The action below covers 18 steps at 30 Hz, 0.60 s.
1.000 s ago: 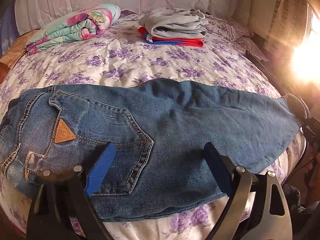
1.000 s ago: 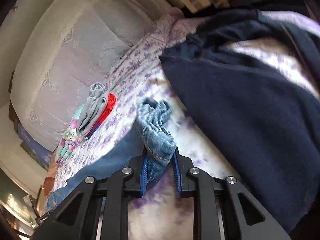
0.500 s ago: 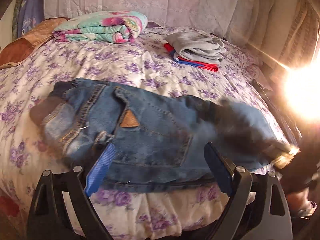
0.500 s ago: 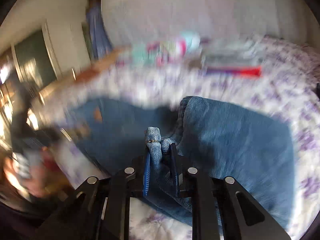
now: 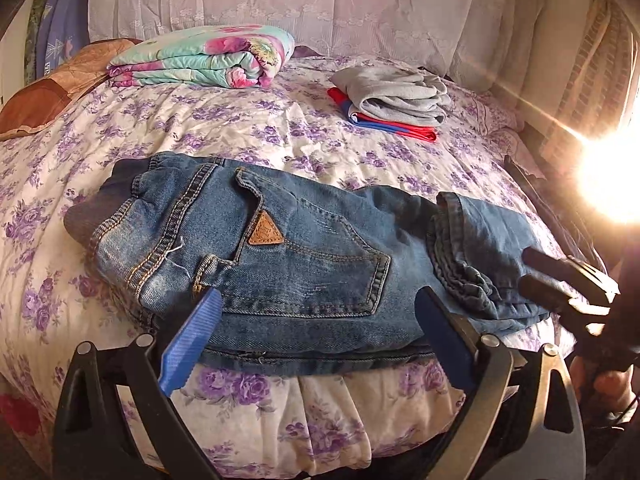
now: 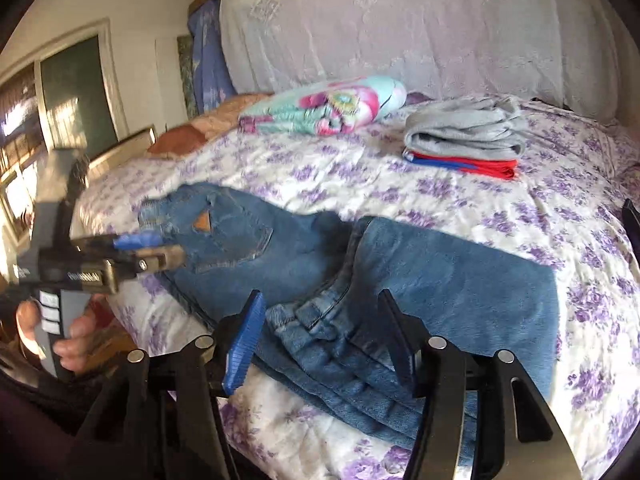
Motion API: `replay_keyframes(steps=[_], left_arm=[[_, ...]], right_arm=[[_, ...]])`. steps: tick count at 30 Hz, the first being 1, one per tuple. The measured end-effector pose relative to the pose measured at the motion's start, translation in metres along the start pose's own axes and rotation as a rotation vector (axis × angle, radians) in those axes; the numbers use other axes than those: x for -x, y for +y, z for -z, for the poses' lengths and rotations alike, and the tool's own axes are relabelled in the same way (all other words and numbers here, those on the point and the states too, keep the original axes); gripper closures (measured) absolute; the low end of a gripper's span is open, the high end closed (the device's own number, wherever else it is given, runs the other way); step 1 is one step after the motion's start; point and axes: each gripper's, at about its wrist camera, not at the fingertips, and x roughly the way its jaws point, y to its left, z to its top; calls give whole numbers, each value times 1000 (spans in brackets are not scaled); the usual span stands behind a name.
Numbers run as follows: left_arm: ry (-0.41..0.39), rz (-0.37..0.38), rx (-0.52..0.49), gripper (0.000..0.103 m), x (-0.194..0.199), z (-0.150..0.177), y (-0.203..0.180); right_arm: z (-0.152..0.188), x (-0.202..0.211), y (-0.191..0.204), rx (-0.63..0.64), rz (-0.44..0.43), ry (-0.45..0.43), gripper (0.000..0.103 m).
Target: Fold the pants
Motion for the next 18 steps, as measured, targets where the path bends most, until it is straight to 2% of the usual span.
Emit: replay_keyframes(steps=[3,5,11,15,18], left_arm=[[2,6,5,9,1,1,1],[1,5,4,9,1,1,1],[1,10,-7,9,3,3,3],[-3,5,-13,8,1,3,1],[-5,2,-16,8,0,4,0]], right_arm=[[4,-25,10,78,41,76,55],[7,-36,8,55,37,107,56],[4,-17,2,2,-27,70,59],[4,-17,1,27,30,81,59],[6,-32,2,45,27,111,61]])
